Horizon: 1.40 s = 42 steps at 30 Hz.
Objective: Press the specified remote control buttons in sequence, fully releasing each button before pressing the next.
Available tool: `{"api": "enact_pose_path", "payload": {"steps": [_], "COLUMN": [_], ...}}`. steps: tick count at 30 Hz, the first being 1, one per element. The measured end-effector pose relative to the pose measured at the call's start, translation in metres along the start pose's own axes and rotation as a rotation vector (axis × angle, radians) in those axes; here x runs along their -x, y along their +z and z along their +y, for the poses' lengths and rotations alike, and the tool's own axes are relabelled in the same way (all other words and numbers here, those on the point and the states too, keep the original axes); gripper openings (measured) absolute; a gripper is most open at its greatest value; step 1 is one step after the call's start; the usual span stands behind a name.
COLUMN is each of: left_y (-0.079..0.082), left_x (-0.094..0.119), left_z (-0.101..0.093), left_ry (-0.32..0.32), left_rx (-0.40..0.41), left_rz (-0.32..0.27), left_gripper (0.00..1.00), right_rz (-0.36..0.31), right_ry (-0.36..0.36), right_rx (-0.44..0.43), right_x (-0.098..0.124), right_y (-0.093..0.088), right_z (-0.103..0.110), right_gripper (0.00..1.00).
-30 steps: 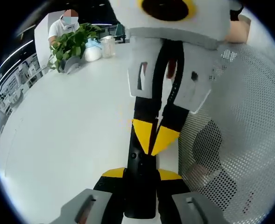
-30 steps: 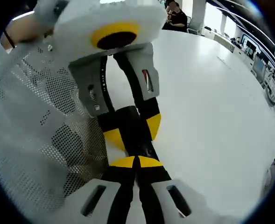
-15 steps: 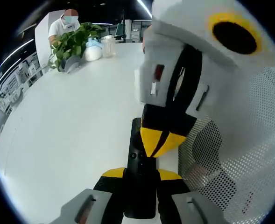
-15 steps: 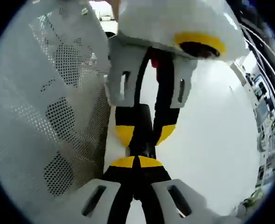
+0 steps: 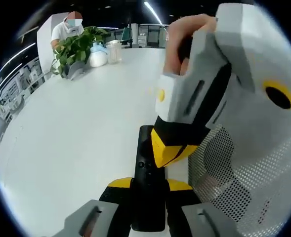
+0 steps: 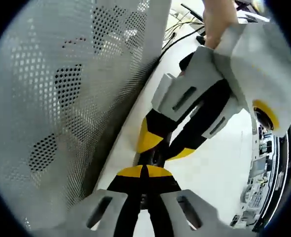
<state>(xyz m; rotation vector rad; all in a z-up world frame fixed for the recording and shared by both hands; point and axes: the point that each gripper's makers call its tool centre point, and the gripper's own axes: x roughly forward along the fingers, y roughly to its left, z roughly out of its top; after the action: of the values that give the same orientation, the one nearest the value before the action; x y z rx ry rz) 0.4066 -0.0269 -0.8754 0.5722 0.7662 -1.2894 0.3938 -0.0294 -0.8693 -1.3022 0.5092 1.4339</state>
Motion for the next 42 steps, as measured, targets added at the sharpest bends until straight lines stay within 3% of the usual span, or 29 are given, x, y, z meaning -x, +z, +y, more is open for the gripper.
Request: {"api": "enact_pose_path", "payload": {"steps": [1, 2, 4, 7, 10, 13, 19, 29, 32, 36, 42], "left_y": [0.0, 0.0, 0.0, 0.0, 0.001, 0.002, 0.002, 0.002, 0.001, 0.0, 0.002], "left_x": [0.0, 0.0, 0.0, -0.001, -0.002, -0.003, -0.002, -0.002, -0.001, 0.0, -0.001], "left_z": [0.0, 0.0, 0.0, -0.001, -0.004, -0.006, -0.006, -0.006, -0.006, -0.006, -0.007], "left_ry": [0.001, 0.003, 0.004, 0.001, -0.015, -0.019, -0.019, 0.003, 0.0, -0.023, -0.019], "left_rx": [-0.002, -0.006, -0.02, -0.032, -0.049, -0.058, -0.055, -0.032, -0.039, -0.049, -0.048], "left_rz": [0.0, 0.0, 0.004, 0.004, -0.006, -0.006, -0.007, -0.02, -0.039, -0.091, -0.098], "left_gripper": [0.24, 0.24, 0.24, 0.24, 0.24, 0.24, 0.24, 0.24, 0.24, 0.25, 0.25], "right_rz": [-0.021, -0.057, -0.104, -0.131, -0.112, -0.15, -0.159, -0.094, -0.075, -0.044, -0.047], "right_ry": [0.012, 0.034, 0.07, 0.083, 0.057, 0.084, 0.106, 0.1, 0.108, 0.106, 0.064], "right_rx": [-0.07, -0.203, -0.341, -0.459, -0.478, -0.554, -0.554, -0.542, -0.639, -0.673, -0.812], "right_x": [0.001, 0.001, 0.001, 0.003, 0.004, 0.004, 0.001, -0.002, 0.0, -0.001, 0.002], "right_y": [0.0, 0.0, -0.002, -0.006, -0.017, -0.014, -0.008, -0.008, -0.008, -0.008, -0.008], "right_z": [-0.001, -0.003, -0.005, -0.007, -0.014, -0.012, -0.008, -0.009, -0.009, -0.01, -0.01], "right_gripper": [0.0, 0.0, 0.0, 0.0, 0.0, 0.0, 0.0, 0.0, 0.0, 0.0, 0.0]}}
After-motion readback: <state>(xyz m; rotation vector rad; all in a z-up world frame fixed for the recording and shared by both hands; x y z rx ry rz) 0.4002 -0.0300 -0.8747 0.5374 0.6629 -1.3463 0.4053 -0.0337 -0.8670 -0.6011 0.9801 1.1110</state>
